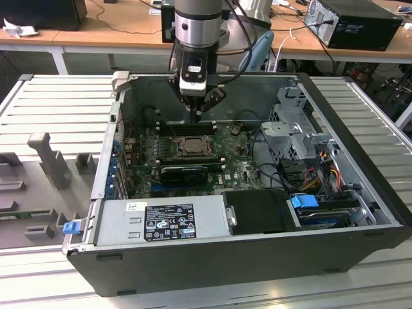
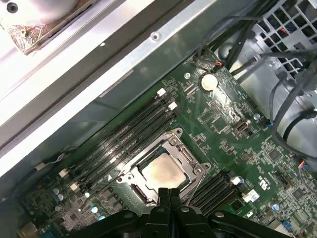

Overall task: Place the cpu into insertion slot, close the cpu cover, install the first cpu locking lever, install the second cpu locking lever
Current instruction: 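Install the first cpu locking lever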

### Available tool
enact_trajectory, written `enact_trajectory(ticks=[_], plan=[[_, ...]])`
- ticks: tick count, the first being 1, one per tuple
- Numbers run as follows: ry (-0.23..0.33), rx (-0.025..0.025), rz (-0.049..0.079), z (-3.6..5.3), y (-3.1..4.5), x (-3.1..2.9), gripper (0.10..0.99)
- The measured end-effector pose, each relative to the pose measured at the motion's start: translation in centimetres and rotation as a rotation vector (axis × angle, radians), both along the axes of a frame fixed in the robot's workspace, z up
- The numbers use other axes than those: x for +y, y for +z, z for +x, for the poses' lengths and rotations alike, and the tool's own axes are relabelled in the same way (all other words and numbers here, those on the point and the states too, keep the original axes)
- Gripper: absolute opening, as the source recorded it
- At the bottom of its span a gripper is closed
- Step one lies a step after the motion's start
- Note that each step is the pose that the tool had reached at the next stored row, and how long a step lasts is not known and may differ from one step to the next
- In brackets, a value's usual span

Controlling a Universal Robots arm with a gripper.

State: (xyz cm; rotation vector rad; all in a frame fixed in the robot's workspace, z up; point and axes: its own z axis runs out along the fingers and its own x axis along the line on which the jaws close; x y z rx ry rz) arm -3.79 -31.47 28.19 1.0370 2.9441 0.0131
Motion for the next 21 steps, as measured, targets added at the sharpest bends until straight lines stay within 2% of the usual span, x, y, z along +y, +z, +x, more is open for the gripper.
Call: enact_trajectory(ticks=[3, 9, 13, 15, 16, 19, 21], plan=[[0.06, 0.0, 0.0, 0.0, -0.01, 0.0, 0.106], [0.125, 0.0, 0.0, 0.0, -0.02, 0.0, 0.106], [0.192, 0.0, 0.0, 0.0, -0.07, 0.0, 0.106], [0.235, 0.0, -0.001, 0.0, -0.12, 0.0, 0.106], [0.276, 0.0001, -0.001, 0.0, -0.15, 0.0, 0.106], [0.356, 0.0001, -0.002, 0.0, -0.24, 0.0, 0.106], [0.394, 0.0002, -0.002, 0.0, -0.27, 0.0, 0.106]])
